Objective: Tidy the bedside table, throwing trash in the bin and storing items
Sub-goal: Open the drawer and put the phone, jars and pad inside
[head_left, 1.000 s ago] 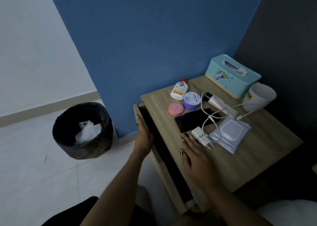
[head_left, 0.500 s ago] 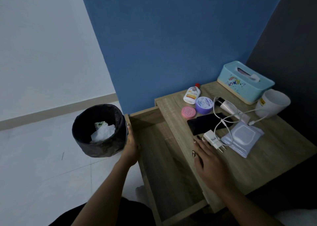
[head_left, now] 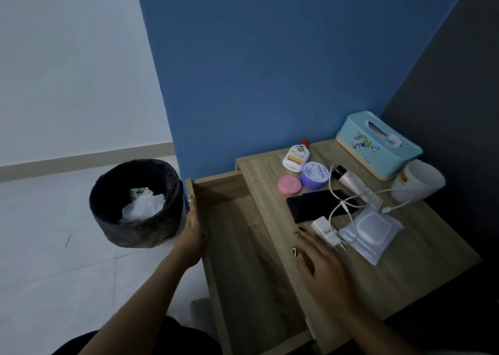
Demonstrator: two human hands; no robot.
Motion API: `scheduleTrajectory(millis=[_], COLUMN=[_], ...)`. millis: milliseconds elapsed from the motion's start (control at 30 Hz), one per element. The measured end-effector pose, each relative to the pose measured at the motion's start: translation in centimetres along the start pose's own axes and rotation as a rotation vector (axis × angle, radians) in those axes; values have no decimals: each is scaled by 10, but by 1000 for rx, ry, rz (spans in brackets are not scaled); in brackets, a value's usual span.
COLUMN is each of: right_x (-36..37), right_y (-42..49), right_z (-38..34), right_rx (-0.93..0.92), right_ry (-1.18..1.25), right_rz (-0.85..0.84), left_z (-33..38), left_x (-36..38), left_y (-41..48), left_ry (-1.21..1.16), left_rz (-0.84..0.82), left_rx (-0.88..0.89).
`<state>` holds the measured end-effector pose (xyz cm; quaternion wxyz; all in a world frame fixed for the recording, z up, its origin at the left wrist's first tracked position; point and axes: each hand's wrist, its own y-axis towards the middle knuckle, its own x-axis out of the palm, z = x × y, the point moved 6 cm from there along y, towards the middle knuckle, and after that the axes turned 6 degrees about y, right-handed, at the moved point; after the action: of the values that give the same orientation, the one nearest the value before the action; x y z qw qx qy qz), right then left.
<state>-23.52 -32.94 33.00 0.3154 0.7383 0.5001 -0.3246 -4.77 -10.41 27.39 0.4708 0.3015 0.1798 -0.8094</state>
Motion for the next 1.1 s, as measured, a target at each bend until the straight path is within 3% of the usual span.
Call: scheduleTrajectory(millis=[100,300,467,800,900,1100], right_x=[-37,-50,-36,-41,-45,-9], right_y=[35,122,139,150,151,151], right_z=[-15,6,17,9,-18,-98], right_rx=[-107,28,101,1,-75,-37], right_ry=[-18,-250,-371,-463,-312,97], right_rz=[87,-353,-584,-443,-331,-132], left_z=[-15,-8,-21,-24,-23,-21], left_x=[-2,-17,-20,-24,-26,-28], left_y=[9,55,77,71,69,66], left_ry=[89,11,-5,22,-16,-58], left_rz=[62,270,271,348,361,353], left_rx=[-112,-244,-378,-398,-443,-479])
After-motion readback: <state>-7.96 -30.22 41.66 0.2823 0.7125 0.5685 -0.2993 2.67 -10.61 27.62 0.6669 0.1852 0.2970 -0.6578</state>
